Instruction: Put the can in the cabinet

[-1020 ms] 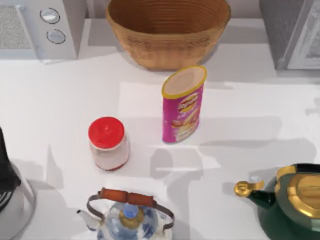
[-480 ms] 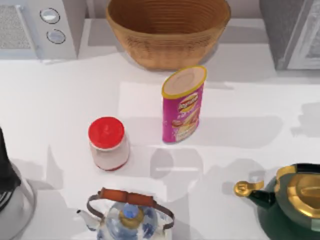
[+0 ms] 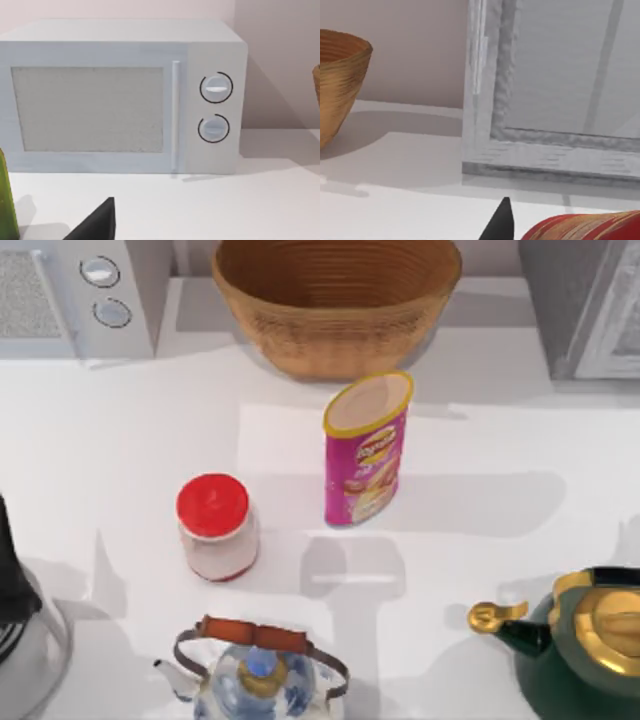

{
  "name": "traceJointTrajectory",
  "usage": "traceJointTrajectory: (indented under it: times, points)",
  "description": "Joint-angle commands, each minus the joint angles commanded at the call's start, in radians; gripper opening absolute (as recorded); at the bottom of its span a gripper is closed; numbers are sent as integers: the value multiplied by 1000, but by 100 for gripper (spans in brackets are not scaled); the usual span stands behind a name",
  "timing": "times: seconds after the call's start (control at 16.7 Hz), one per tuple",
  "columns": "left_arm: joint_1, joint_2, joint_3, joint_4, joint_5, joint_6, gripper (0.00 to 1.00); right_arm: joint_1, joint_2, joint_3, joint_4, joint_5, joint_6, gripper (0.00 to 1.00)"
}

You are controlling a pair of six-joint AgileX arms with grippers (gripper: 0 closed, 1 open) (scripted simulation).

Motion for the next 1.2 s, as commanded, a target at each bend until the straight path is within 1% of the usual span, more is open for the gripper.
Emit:
traceJointTrajectory:
  times: [0.18,0.3,0.72,0.96,1.2]
  points:
    - [0,0,0,0,0,0,100,21,-144,-114,31,50,46,0]
    - [0,0,0,0,0,0,100,29,-189,-149,40,68,68,0]
    - [0,0,0,0,0,0,100,28,-186,-143,38,70,73,0]
    - [0,0,0,0,0,0,100,37,-96,-6,10,86,86,0]
    - [0,0,0,0,0,0,100,63,87,240,-48,115,104,0]
